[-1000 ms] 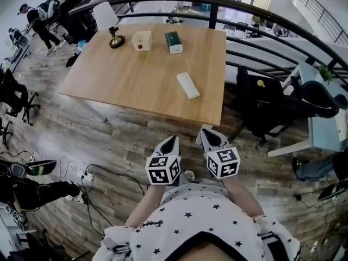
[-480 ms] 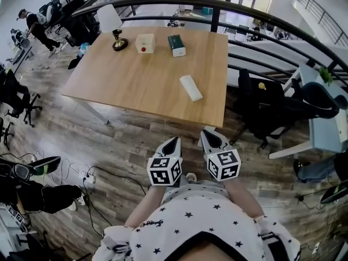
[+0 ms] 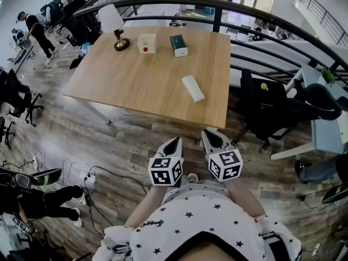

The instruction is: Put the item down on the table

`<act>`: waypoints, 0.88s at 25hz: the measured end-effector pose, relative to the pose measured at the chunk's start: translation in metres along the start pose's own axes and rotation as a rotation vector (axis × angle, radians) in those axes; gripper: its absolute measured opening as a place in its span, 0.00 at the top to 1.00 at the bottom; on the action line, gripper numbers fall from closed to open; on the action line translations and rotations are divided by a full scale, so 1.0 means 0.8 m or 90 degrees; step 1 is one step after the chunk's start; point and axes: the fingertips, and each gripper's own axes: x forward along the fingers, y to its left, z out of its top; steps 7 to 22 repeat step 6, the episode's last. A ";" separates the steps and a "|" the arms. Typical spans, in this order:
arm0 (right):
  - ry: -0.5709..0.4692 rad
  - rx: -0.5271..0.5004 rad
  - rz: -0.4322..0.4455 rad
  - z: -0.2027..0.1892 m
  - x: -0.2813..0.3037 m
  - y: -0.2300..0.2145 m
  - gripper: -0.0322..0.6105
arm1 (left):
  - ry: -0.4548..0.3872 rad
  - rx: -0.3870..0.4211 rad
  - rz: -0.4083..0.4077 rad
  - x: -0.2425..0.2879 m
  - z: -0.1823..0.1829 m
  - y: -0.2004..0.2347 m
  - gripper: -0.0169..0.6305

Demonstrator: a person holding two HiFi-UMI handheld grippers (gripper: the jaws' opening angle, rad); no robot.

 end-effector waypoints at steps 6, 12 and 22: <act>-0.004 -0.005 0.010 0.000 0.007 0.002 0.96 | -0.005 -0.004 0.003 0.001 0.001 0.004 0.96; -0.004 -0.005 0.010 0.000 0.007 0.002 0.96 | -0.005 -0.004 0.003 0.001 0.001 0.004 0.96; -0.004 -0.005 0.010 0.000 0.007 0.002 0.96 | -0.005 -0.004 0.003 0.001 0.001 0.004 0.96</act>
